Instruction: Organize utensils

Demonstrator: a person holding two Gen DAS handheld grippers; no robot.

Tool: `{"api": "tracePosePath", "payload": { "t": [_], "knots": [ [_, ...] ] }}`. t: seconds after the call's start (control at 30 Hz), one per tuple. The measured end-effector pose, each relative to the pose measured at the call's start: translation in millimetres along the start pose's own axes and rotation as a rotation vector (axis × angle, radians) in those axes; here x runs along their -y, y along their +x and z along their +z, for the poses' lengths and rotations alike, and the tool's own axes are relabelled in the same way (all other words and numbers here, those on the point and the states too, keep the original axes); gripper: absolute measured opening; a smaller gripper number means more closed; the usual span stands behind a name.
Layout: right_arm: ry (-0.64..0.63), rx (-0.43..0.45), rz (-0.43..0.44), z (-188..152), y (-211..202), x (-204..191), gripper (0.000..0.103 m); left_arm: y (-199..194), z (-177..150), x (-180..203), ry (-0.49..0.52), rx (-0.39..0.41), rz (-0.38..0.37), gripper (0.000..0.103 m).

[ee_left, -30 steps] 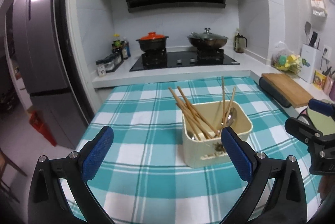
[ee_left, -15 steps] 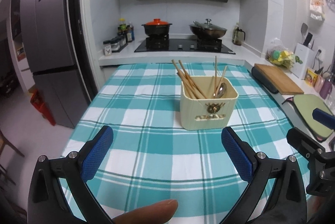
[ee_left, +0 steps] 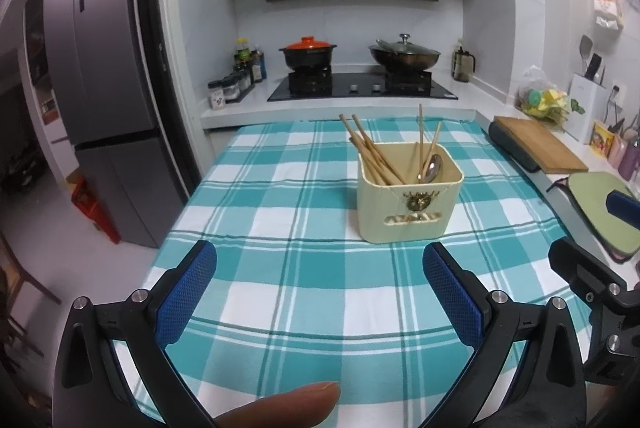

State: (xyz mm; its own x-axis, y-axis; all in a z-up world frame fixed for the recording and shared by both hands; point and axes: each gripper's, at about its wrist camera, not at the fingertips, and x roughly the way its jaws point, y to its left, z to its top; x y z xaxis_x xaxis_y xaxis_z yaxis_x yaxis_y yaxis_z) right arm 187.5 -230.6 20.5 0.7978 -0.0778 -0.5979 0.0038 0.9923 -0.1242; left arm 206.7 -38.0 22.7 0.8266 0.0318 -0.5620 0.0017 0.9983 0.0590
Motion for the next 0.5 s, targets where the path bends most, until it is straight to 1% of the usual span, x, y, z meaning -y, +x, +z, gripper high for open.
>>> {"api": "tracePosePath", "payload": {
  "t": [0.13, 0.5],
  "knots": [
    [-0.007, 0.002, 0.003, 1.1, -3.4, -4.1, 0.103, 0.9, -0.6, 0.0, 0.003, -0.004, 0.005, 0.103],
    [-0.019, -0.004, -0.014, 1.3, -4.8, -5.8, 0.103, -1.6, 0.4, -1.2, 0.006, -0.01, -0.01, 0.103]
  ]
}}
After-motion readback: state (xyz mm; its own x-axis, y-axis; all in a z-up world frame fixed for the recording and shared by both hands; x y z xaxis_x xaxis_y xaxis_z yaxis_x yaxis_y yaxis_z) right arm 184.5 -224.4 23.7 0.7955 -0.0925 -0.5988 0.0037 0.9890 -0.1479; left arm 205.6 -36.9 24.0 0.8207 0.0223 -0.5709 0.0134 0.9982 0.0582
